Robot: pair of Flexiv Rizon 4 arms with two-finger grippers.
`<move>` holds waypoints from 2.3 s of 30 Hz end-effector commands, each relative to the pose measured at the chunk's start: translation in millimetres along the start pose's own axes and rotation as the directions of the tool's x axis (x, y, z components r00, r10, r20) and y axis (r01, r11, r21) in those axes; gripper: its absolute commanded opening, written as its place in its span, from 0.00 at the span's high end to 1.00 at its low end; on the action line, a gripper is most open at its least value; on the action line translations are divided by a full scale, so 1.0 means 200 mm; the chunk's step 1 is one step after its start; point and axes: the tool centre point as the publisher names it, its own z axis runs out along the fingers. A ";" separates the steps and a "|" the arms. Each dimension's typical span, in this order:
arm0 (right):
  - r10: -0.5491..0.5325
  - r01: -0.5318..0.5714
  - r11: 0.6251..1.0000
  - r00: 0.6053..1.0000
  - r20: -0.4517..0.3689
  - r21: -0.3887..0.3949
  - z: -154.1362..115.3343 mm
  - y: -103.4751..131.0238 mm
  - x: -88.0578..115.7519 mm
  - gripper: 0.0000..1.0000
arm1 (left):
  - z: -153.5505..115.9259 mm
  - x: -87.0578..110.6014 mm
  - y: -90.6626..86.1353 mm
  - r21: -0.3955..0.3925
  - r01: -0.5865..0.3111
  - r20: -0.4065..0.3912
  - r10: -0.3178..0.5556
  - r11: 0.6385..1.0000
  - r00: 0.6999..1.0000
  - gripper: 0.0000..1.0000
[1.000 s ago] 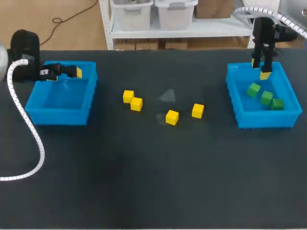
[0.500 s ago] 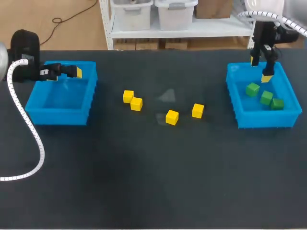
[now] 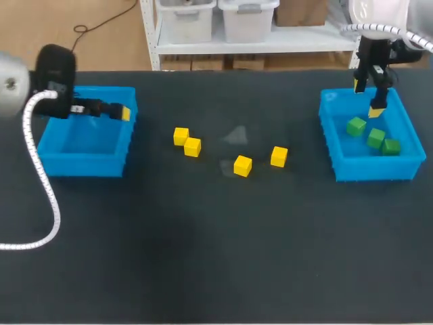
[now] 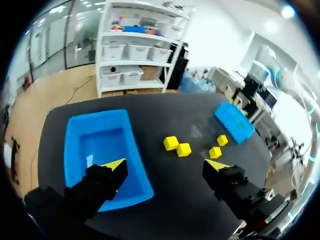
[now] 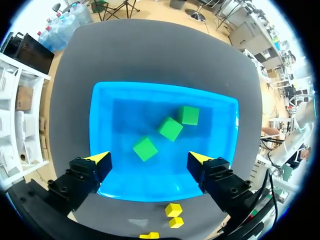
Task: Put the green cubes in the right bin and the yellow cubes in the left bin.
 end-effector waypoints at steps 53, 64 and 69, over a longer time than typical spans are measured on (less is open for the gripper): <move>0.002 -0.002 0.866 1.000 0.000 -0.501 0.00 -0.04 0.00 0.00 | 0.91 0.03 -0.74 0.206 -0.199 -0.648 0.286 0.958 0.706 0.00; 0.002 -0.002 0.866 1.000 0.000 -0.501 0.00 -0.04 0.00 0.00 | 0.98 0.10 -0.85 0.201 -0.257 -0.715 0.321 0.945 0.621 0.00; 0.002 -0.002 0.866 1.000 0.000 -0.501 0.00 -0.04 0.00 0.00 | 1.02 0.14 -0.86 0.184 -0.274 -0.732 0.318 0.944 0.603 0.00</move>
